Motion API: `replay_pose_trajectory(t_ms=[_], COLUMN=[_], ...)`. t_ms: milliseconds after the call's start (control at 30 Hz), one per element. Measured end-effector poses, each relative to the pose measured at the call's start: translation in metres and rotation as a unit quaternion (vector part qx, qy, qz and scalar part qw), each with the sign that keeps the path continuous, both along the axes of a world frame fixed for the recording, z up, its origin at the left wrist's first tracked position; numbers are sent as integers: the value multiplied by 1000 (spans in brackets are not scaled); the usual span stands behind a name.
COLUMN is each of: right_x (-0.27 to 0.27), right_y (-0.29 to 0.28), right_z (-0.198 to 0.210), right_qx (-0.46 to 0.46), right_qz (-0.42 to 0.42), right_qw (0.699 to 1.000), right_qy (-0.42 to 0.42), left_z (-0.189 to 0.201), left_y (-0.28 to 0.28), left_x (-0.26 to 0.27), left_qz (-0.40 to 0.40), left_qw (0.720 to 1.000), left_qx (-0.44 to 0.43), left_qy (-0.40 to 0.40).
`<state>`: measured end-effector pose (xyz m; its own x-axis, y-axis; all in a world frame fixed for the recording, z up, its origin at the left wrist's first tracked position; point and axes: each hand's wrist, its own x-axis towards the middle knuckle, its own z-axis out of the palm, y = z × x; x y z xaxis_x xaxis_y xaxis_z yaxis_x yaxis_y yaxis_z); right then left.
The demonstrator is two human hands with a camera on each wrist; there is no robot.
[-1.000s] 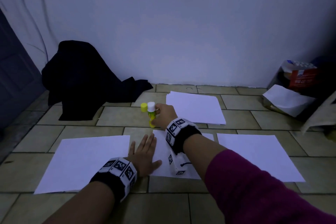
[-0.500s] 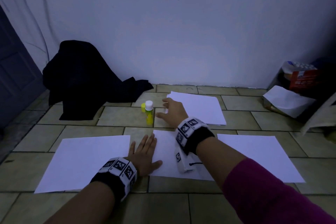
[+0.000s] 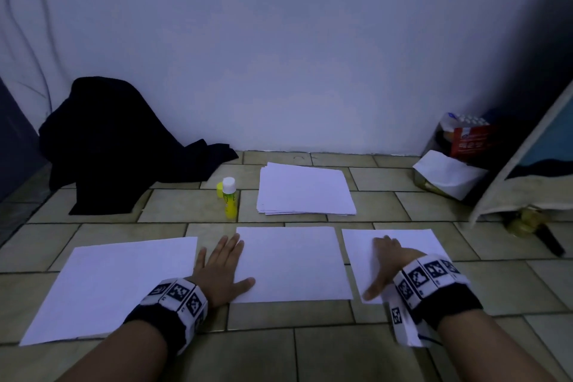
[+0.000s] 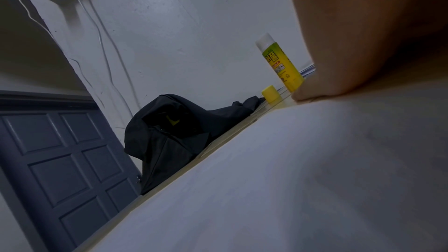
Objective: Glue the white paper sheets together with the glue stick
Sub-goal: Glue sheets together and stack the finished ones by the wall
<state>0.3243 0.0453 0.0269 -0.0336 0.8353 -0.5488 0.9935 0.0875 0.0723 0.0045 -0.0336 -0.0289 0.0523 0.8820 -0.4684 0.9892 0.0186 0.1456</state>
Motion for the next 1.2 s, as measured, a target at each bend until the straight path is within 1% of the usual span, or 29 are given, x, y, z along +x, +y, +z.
replay_pose_trajectory(t_ms=[100,233,333,467,567,633,767,867,933,1000,1100,1200], right_x=[9,14,19,26,31,38,47,30,6,-25,-72,-110], right_y=[-5,-10,-11,-11,-10,-7,-6,-13,-22,-32,-39,-41], right_z=[-10,-6,0,6,12,18,39,60,69,66,40,13], right_qx=[3,22,36,80,132,181,268,302,282,245,148,62], right_qz=[-25,-24,-35,-71,-94,-113,-154,-143,-116,-84,-38,-45], right_qw=[999,993,989,978,970,959,922,905,905,910,927,934], right_qy=[48,112,142,177,182,188,232,265,297,324,341,350], left_z=[1,0,2,5,8,9,12,13,13,14,14,12], left_y=[1,0,0,1,1,1,-1,-2,-2,-2,-1,-1], left_x=[0,1,2,1,1,0,0,-1,-2,-2,-2,-3], left_qz=[-5,0,9,22,25,20,7,4,2,3,7,2], left_qw=[1000,1000,1000,999,998,998,998,998,998,998,998,998], left_qx=[-2,1,8,8,1,-3,5,2,-3,-12,-17,-14], left_qy=[-2,1,-11,-49,-61,-59,-56,-62,-63,-66,-65,-57])
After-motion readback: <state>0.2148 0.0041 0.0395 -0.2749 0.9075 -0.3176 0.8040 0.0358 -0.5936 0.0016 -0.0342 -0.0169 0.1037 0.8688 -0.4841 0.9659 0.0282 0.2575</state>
